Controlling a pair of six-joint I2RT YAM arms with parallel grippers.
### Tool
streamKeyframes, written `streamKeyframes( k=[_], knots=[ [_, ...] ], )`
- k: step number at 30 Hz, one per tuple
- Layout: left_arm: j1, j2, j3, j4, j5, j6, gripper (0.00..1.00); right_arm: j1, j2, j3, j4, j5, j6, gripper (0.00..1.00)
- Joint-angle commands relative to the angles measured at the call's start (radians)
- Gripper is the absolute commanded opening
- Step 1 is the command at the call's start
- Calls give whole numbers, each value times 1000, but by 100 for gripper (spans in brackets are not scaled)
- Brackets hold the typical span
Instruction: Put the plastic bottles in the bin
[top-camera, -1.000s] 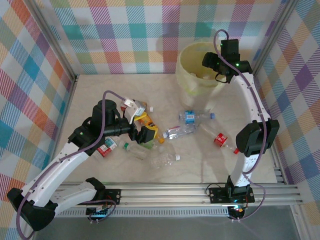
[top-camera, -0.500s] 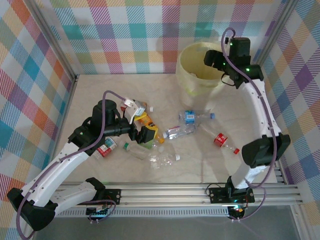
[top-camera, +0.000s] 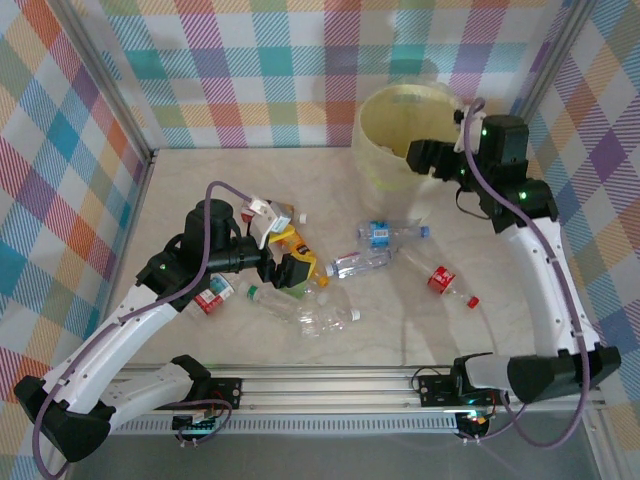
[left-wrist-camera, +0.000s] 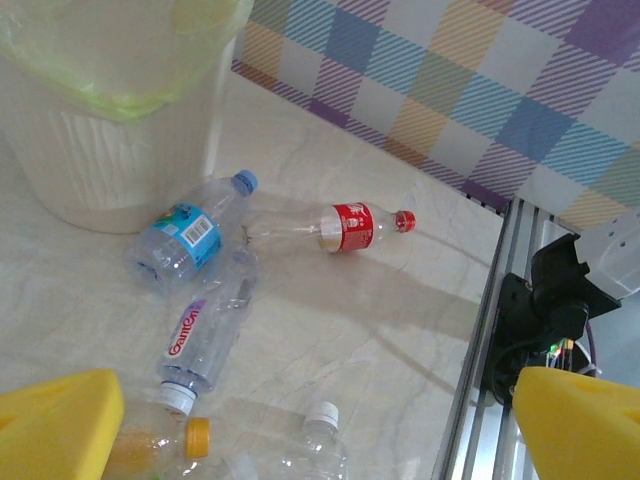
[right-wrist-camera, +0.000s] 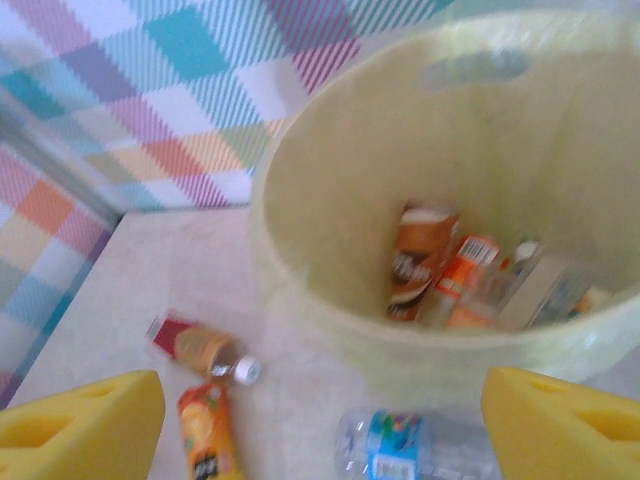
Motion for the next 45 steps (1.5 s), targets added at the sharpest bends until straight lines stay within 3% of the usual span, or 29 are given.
streamKeyframes(
  k=[1,9,23,29,35,45],
  knots=[
    [-11,-11,18,-12,46,30,100,61,-81,-109,-57,-70,-24,82],
    [-11,-1,29,-31,85,47,100,288,-203,-404,-31,-64,-39,82],
    [-11,-6,25,-30,57,48,100,627,-131,-697,101,31,12,100],
    [-11,-7,31,-57,64,78,100,685,-94,-790,226,40,59,100],
    [-13,17,106,-233,52,155,100,739,-30,-800,274,72,69,100],
    [-13,-78,107,-392,-11,159,100,837,114,-740,211,218,1,100]
  ],
)
